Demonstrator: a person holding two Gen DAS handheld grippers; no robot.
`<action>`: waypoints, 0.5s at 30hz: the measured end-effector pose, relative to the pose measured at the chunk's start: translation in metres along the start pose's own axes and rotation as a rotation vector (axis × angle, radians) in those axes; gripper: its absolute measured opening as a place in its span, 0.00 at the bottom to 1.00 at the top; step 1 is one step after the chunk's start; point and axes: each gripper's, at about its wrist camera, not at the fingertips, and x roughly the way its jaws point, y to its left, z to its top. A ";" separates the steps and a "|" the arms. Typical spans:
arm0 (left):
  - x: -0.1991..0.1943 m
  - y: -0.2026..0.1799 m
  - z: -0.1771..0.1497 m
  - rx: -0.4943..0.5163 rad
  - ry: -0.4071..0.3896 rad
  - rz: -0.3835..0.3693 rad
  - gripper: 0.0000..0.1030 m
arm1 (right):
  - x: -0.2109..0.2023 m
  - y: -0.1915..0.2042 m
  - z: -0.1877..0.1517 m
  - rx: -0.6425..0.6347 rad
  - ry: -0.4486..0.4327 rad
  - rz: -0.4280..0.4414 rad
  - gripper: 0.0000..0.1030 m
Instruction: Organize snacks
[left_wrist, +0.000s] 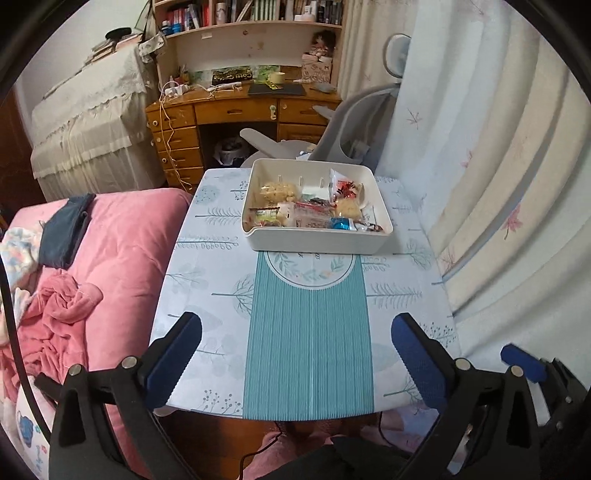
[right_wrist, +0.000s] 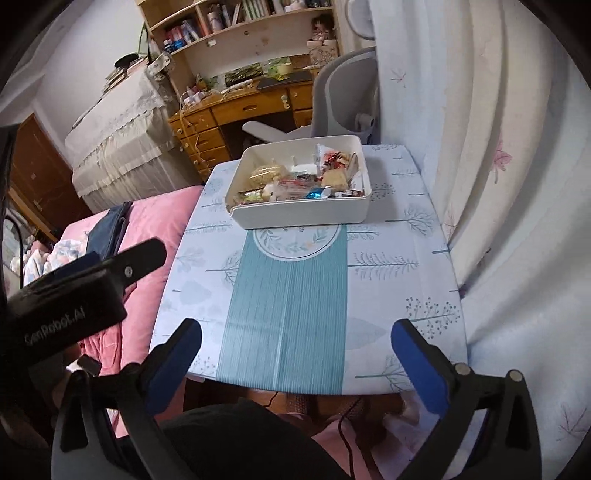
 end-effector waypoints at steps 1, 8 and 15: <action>-0.001 -0.001 -0.002 -0.002 0.000 0.006 0.99 | -0.001 -0.002 -0.001 0.011 -0.008 0.004 1.00; -0.003 -0.005 -0.009 -0.001 -0.021 0.031 0.99 | 0.001 -0.002 -0.004 -0.001 -0.030 -0.010 1.00; -0.002 -0.010 -0.005 0.008 -0.051 0.039 0.99 | 0.002 -0.007 0.001 0.003 -0.044 -0.014 1.00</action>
